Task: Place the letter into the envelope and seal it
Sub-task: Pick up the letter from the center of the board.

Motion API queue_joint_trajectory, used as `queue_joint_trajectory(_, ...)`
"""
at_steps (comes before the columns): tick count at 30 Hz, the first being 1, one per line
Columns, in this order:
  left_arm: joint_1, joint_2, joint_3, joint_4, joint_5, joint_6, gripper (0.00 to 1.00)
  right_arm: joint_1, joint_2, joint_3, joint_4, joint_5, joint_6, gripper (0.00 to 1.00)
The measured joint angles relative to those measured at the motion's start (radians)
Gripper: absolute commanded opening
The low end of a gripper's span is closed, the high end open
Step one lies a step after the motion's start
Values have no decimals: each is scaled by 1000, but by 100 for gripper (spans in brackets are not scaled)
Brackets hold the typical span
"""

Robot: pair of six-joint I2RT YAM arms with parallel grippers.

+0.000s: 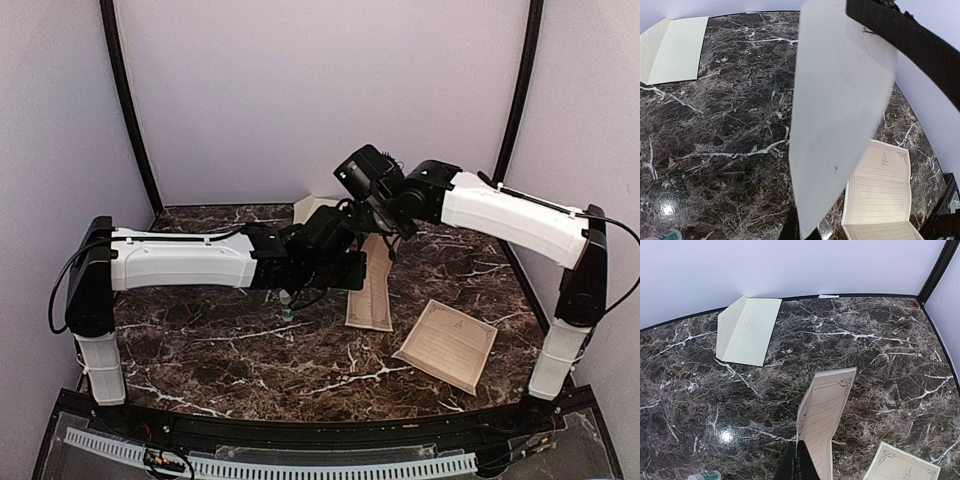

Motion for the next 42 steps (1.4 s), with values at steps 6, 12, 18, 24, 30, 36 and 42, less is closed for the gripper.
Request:
queue_joint_trajectory(6,-1,-12,-9,1,6,-9,0,0,-18,-22,27,-11,11,64)
queue_joint_trajectory(12,-1,-98,-98,4,97,34,0,-25,-196,-156,153,-119,-27,85)
queue_joint_trajectory(18,47,-242,-204,-3,264,108,0,-153,-406,-294,312,-318,-100,91)
queue_joint_trajectory(24,192,-376,-274,-38,535,236,0,-300,-529,-516,455,-629,-263,98)
queue_joint_trajectory(30,292,-446,-278,-115,752,327,0,-351,-648,-660,518,-985,-423,98)
queue_joint_trajectory(36,356,-455,-278,-181,890,325,0,-329,-777,-727,583,-1231,-521,97)
queue_joint_trajectory(42,368,-449,-235,-218,958,332,0,-224,-798,-748,595,-1276,-565,92)
